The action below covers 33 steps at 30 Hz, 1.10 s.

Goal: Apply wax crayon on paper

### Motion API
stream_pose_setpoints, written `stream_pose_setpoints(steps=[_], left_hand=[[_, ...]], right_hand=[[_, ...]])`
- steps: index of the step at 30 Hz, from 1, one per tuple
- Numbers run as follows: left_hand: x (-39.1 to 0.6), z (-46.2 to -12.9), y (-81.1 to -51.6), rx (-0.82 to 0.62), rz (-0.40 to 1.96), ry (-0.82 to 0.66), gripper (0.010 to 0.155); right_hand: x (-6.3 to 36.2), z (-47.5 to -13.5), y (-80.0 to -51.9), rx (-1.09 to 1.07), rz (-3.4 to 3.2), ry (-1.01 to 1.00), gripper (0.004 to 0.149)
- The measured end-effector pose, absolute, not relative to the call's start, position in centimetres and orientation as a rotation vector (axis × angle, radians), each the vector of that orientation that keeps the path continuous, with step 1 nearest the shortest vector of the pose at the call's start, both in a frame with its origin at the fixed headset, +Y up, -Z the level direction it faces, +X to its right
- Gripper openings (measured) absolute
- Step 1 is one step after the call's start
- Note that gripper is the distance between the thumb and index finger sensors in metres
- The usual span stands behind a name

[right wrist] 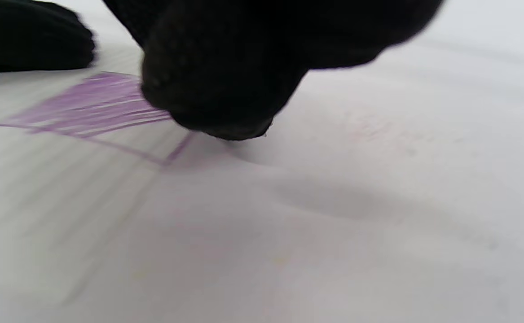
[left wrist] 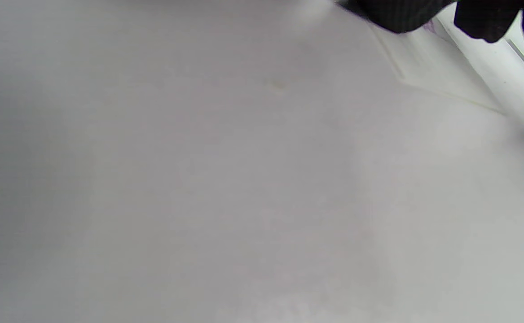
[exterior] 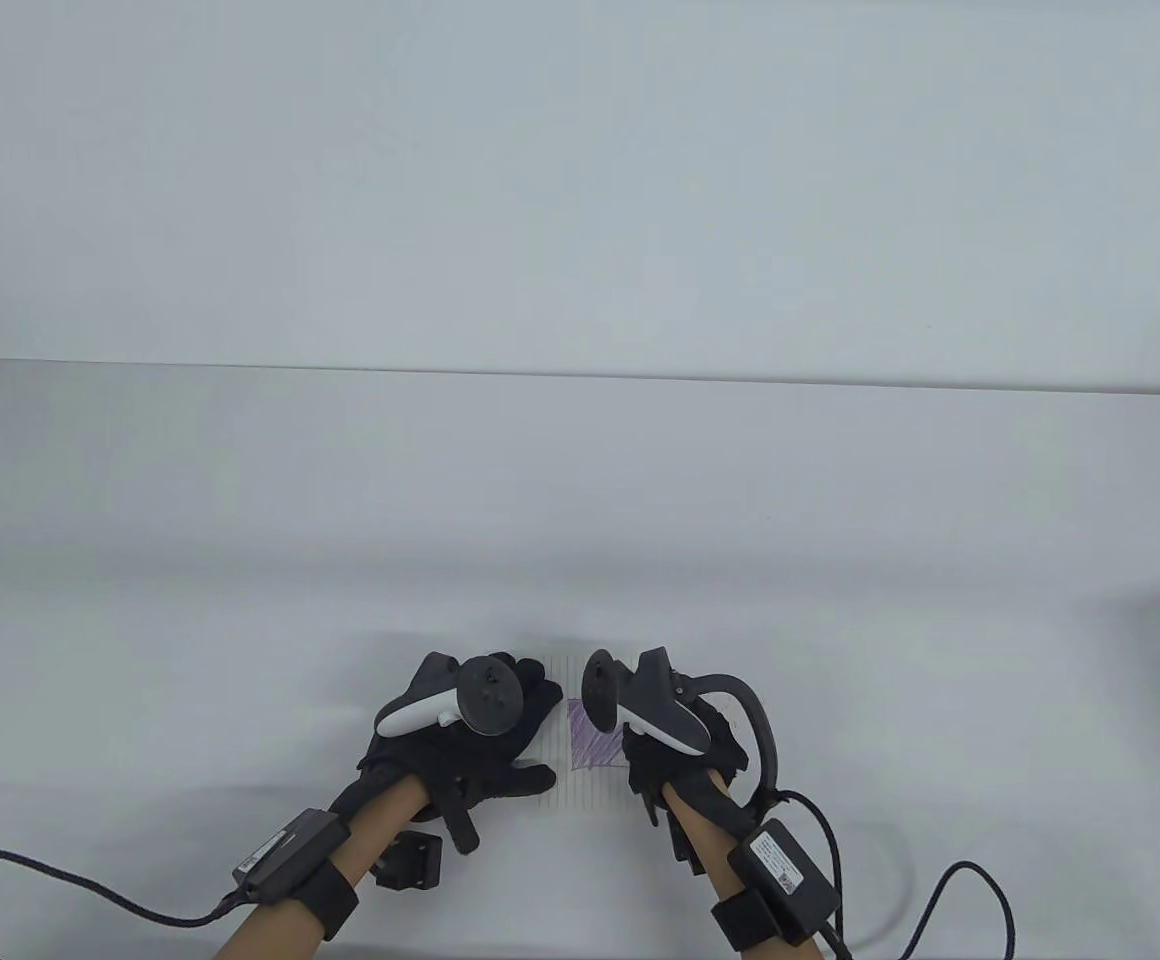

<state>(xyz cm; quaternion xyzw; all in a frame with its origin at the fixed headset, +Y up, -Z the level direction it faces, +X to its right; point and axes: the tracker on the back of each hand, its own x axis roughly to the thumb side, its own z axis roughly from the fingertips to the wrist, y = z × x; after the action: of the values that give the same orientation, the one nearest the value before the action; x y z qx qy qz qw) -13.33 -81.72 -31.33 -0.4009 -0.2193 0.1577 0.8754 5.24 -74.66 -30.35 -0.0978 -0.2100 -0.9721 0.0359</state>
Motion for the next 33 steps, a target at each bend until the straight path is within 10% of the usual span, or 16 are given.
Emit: stream_pose_setpoints(steps=[3,9,14,20,25,30,33], left_hand=[[-13.33,-31.34,-81.72,-0.837,0.330,-0.458,0.085],[-13.33,-31.34,-81.73,-0.837,0.330,-0.458,0.085],[-13.33,-31.34,-81.74,-0.837,0.330,-0.458,0.086],[-13.32,-31.34,-81.73,-0.837,0.330,-0.458,0.085],[-13.33,-31.35,-81.73,-0.838,0.330,-0.458,0.085],[-13.33,-31.35,-81.73,-0.838,0.330,-0.458,0.085],[-13.33,-31.35,-81.74,-0.837,0.329,-0.458,0.086]], right_hand=[[5.00,-30.04,-75.12,-0.296,-3.051,-0.983,0.038],[5.30,-30.90,-74.77,-0.073,-2.907,-0.476,0.037],[5.11,-30.10,-75.05,-0.257,-3.069,-0.954,0.038],[5.77,-30.86,-74.70,-0.070,-2.937,-0.531,0.037],[5.32,-30.03,-74.95,-0.202,-3.053,-0.908,0.038],[5.56,-30.72,-74.79,-0.068,-2.904,-0.539,0.038],[5.20,-30.20,-74.72,-0.234,-2.979,-0.716,0.039]])
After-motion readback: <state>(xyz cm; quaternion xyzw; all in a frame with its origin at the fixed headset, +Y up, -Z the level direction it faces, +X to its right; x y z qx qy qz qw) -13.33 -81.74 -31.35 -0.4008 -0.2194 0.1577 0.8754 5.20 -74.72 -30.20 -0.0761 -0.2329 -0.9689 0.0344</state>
